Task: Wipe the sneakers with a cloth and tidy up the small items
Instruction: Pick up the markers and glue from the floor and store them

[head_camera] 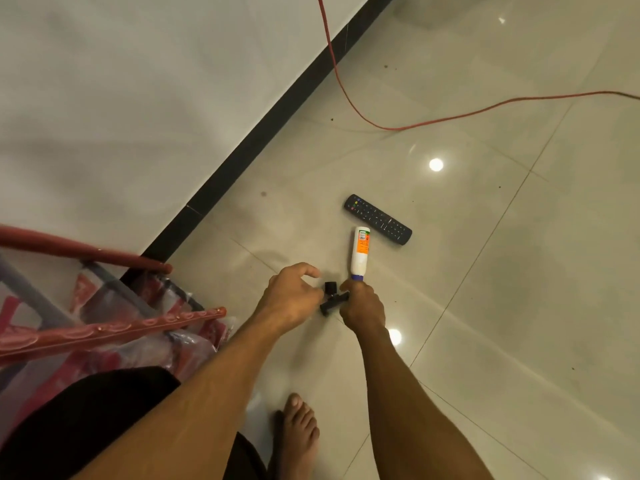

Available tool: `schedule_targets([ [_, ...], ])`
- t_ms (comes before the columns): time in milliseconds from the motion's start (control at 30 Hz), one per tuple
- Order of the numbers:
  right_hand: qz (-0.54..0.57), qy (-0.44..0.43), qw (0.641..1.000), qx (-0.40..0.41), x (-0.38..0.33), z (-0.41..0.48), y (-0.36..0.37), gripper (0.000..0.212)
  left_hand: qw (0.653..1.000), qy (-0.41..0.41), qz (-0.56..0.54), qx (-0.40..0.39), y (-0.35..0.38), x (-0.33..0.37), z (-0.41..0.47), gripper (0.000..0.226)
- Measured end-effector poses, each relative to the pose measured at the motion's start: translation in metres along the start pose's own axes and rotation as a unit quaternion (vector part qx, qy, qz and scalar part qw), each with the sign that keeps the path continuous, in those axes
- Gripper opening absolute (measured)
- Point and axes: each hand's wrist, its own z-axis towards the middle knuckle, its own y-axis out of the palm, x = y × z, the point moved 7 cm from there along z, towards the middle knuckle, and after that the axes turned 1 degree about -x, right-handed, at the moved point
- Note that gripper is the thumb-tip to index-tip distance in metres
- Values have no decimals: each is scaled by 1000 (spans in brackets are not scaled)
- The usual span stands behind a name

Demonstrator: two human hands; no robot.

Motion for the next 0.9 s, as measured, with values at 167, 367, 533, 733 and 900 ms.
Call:
schedule_targets([
  [167, -89, -28, 996, -15, 2, 22, 15, 46, 999, -2, -33, 4, -2, -2, 11, 34],
  [367, -86, -12, 996, -24, 11, 34, 33, 45, 999, -1, -47, -10, 4, 0, 18, 35],
  [533, -62, 5, 998, 2, 19, 40, 34, 38, 998, -4, -57, -11, 0, 2, 22, 32],
  [733, 32, -10, 999, 12, 21, 47, 16, 26, 998, -12, -68, 6, -9, -2, 24, 27],
  [900, 151, -83, 985, 6, 1, 42, -27, 22, 997, -14, -64, 33, -16, -6, 25, 28],
])
